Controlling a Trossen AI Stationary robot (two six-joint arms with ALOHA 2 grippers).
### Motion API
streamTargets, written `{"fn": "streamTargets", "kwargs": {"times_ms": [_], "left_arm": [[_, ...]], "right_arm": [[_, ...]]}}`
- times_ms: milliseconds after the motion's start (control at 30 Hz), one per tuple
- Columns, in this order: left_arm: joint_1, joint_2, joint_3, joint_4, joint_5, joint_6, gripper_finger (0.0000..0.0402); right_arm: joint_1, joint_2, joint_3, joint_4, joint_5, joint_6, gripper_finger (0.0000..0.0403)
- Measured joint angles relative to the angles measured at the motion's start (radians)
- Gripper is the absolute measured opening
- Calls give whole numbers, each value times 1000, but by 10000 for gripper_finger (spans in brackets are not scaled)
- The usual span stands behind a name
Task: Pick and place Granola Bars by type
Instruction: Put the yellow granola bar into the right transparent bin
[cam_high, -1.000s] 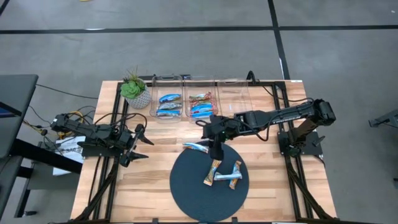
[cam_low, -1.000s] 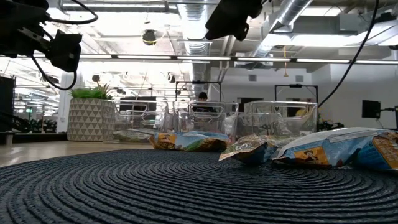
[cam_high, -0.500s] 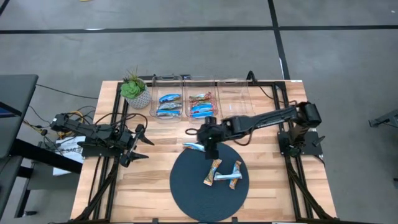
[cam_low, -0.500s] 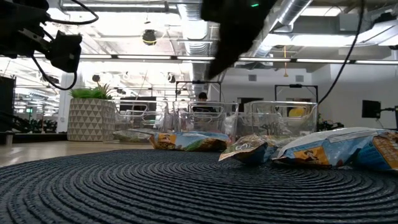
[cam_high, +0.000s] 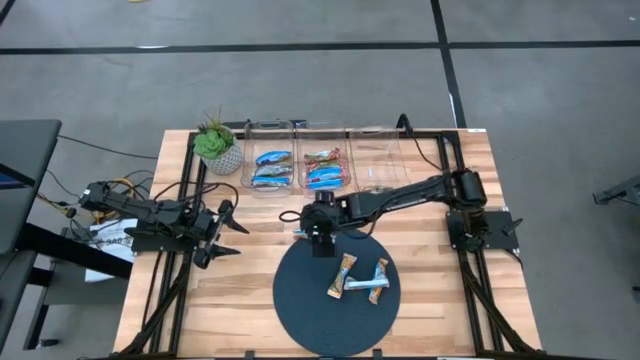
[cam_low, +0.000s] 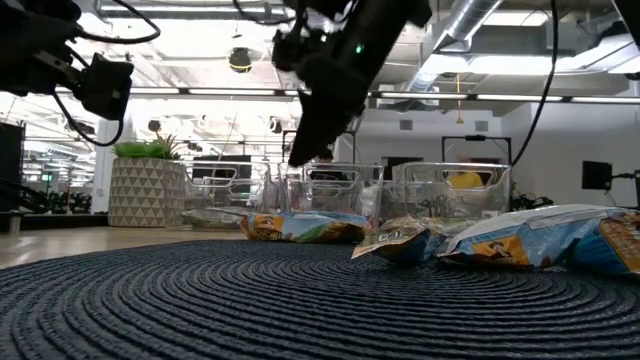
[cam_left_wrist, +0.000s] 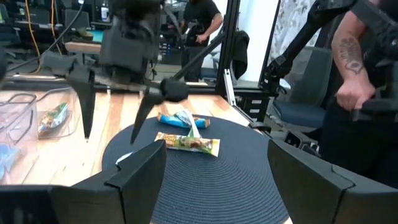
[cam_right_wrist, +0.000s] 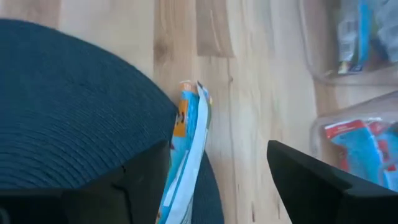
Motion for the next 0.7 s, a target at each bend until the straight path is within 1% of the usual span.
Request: {"fn": "streamTargets", "kwargs": {"times_ms": [367,467,533,600,667,700], "left_arm": [[0,0,0,0,1,0,274],[0,0,0,0,1,0,274],[0,0,0,0,1,0,274],[0,0,0,0,1,0,274],[0,0,0,0,1,0,274],[0,0,0,0,1,0,274]], "right_arm": [[-6,13,-8,1,-6,1,264],[-6,43,-5,16,-6,3,264],[-5,52,-11,-21,-18,11,264],[-3,78,2,25,-30,24,264],[-3,82,-6,-11,-33,27,264],[-3,88,-7,-1,-33,27,264]]}}
